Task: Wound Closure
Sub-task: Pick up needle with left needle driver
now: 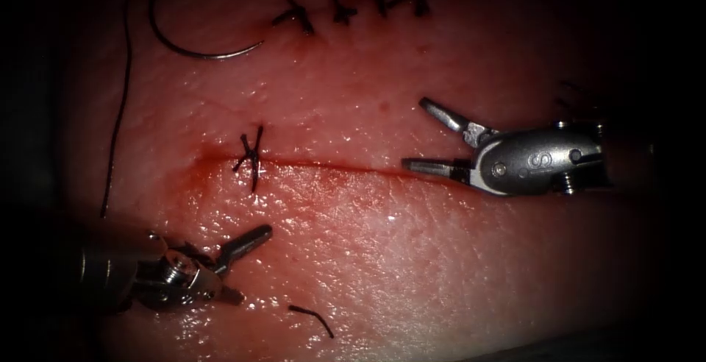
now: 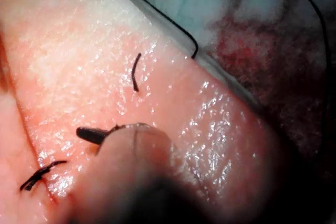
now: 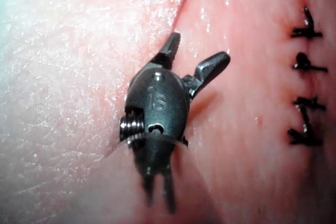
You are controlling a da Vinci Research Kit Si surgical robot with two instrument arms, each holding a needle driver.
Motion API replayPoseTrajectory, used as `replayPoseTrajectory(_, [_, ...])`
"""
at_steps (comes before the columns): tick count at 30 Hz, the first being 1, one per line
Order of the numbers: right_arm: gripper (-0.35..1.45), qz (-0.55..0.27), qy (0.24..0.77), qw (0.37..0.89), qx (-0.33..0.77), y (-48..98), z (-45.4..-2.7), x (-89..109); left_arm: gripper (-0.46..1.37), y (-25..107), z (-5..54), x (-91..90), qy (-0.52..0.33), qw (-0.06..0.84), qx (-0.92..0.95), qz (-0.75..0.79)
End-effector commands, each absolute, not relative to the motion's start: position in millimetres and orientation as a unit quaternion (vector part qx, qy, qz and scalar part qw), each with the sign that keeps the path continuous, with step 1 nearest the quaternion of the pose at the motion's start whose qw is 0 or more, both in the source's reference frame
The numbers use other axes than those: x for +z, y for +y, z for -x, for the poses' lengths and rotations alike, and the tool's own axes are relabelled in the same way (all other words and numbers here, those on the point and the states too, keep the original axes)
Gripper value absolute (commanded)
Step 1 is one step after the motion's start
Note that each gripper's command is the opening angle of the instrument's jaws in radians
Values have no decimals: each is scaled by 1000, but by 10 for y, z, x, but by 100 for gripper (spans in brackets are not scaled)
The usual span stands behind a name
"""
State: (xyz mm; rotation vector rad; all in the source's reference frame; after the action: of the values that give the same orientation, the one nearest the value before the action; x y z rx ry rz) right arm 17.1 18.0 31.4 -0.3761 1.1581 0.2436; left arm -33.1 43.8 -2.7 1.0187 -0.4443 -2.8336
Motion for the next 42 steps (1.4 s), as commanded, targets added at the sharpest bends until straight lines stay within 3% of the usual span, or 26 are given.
replayPoseTrajectory(1, [125, 173, 543, 814, 112, 180, -172, 314, 77, 441, 328, -33, -131, 26, -921, -365])
replayPoseTrajectory(12, [120, 158, 552, 809, 126, 180, -172, 313, 71, 463, 344, -83, -40, -111, -860, -496])
replayPoseTrajectory(23, [118, 149, 560, 805, 125, 180, -172, 312, 82, 490, 338, -111, 67, -240, -810, -530])
replayPoseTrajectory(28, [118, 149, 560, 805, 125, 180, -172, 312, 82, 498, 337, -118, 79, -252, -805, -531])
replayPoseTrajectory(35, [118, 148, 561, 805, 125, 179, -172, 312, 104, 512, 333, -119, 77, -232, -807, -538])
replayPoseTrajectory(42, [118, 148, 561, 805, 125, 179, -172, 313, 97, 529, 328, -110, 41, -241, -822, -515])
